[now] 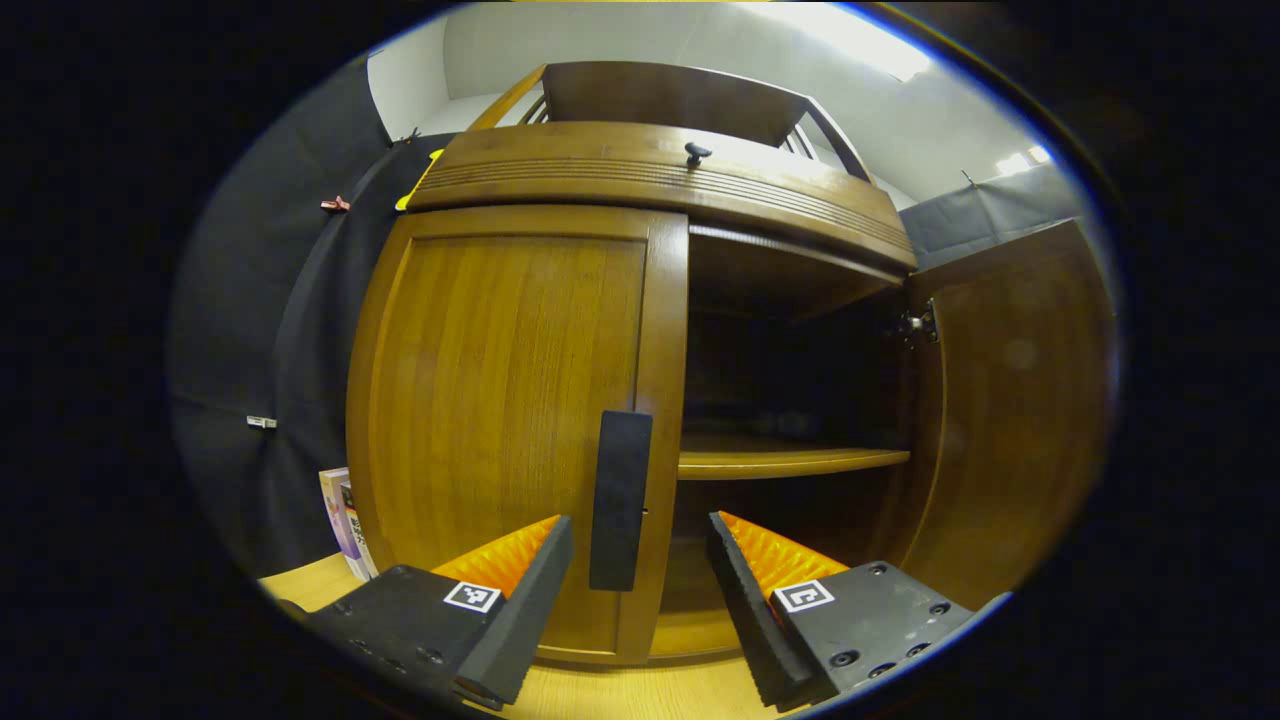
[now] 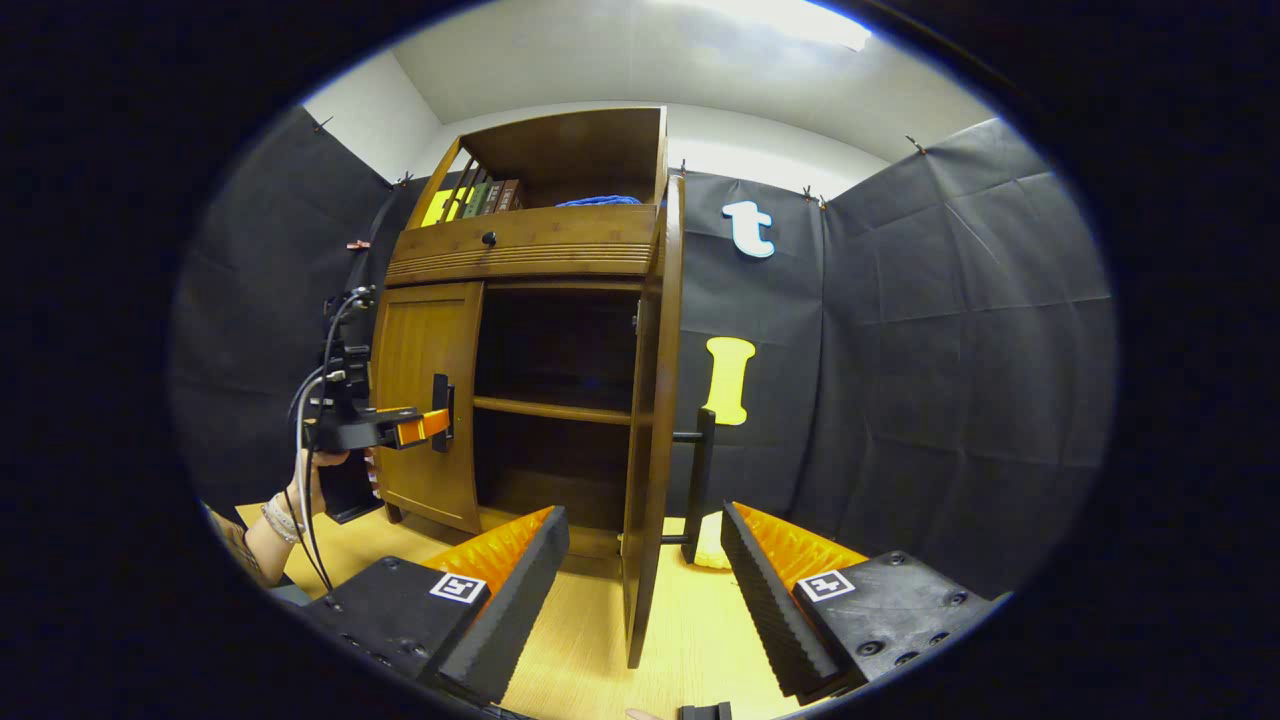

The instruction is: Open the right door of the double-door shoe cabinet with the right hand, and open the left door with the left hand.

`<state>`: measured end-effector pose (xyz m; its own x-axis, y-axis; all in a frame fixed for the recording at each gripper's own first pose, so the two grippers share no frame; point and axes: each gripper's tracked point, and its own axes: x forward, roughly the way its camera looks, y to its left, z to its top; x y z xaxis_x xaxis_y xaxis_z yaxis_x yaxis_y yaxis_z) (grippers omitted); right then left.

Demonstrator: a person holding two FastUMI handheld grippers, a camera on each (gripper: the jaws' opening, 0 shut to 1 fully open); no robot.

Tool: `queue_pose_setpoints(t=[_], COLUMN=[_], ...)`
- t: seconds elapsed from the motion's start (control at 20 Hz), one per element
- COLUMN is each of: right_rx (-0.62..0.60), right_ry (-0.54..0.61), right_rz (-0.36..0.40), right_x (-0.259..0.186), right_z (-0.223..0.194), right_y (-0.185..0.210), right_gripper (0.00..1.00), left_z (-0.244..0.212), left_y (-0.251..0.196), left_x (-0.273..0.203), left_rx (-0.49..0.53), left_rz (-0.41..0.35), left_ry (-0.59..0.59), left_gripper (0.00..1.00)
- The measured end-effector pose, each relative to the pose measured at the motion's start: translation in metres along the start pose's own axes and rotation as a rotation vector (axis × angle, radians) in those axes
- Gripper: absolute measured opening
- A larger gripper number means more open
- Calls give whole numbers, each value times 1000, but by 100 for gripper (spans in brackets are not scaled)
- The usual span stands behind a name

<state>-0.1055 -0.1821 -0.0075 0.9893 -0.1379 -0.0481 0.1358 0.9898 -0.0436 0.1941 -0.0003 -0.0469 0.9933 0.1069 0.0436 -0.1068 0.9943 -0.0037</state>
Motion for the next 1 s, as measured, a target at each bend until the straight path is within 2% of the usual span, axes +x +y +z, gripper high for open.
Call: queue_pose_setpoints(t=[0.15, 0.3, 0.5, 0.7, 1.0], right_rx=[21, 44, 48, 56, 84], right_ry=[-5, -5, -5, 5, 8], right_rz=[6, 8, -13, -16, -10], right_x=[4, 6, 9, 11, 9], right_z=[0, -1, -3, -6, -5], right_y=[0, -4, -16, -22, -21], right_gripper=[97, 97, 97, 97, 96], left_z=[-6, -6, -9, -11, -11], left_y=[2, 12, 9, 15, 15], left_x=[15, 29, 39, 44, 41], left_rx=[4, 35, 54, 72, 53], left_rz=[1, 35, 34, 65, 59], left_ry=[-8, -25, -24, -21, -13], left_gripper=[82, 77, 58, 38, 33])
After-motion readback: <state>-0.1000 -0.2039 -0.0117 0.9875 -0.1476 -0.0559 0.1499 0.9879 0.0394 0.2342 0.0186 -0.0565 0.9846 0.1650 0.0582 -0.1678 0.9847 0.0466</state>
